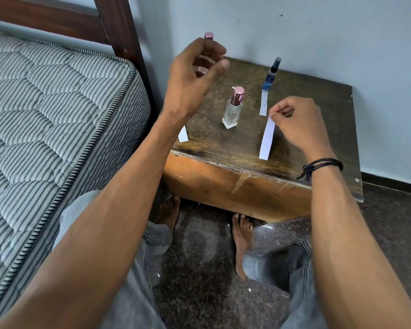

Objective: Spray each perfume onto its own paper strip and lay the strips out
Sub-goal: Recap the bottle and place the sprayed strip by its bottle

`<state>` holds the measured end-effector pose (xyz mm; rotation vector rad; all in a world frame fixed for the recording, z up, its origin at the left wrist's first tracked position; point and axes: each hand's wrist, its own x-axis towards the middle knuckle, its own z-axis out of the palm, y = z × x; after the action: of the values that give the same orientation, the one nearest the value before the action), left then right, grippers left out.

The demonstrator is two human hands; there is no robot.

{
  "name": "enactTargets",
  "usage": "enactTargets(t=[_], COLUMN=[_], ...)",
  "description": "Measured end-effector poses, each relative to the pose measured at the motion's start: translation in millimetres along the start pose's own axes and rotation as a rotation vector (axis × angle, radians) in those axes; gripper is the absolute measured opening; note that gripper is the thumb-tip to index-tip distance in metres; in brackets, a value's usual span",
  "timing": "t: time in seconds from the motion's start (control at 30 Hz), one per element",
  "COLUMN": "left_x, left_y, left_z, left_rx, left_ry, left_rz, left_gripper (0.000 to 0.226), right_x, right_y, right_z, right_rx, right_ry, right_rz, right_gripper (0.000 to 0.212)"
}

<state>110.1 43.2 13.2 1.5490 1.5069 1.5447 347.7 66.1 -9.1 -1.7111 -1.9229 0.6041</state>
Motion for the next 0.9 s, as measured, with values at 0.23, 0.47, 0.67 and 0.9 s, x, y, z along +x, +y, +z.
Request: enactTargets(t=[0.23, 0.47, 0.67, 0.9], left_x=[1.9, -2.9, -66.2, -104.4], left_y=[-0.4, 11.5, 60.5, 35.2], left_z=[-2.4, 8.5, 55.1, 91.8], left_rx=[-0.027, -0.096, -0.314, -0.179], left_ry=[0.125, 0.198, 0.104, -0.215], left_rz=[-0.054, -0.076, 0.049, -0.393], left_gripper=[0.012, 0.009, 0.012, 0.02], right_x=[-4.2, -8.1, -3.9, -14.2], right_y=[17.0, 29.0, 32.4, 27.9], right_z=[-15.7, -28.9, -47.4, -82.0], right_rx=[0.074, 0.129, 0.276, 0.488], right_ry=[0.005, 0.023, 0.029, -0.002], right_rz=[0.064, 0.117, 0.18, 0.223], right_gripper=[0.008, 0.007, 0.008, 0.007])
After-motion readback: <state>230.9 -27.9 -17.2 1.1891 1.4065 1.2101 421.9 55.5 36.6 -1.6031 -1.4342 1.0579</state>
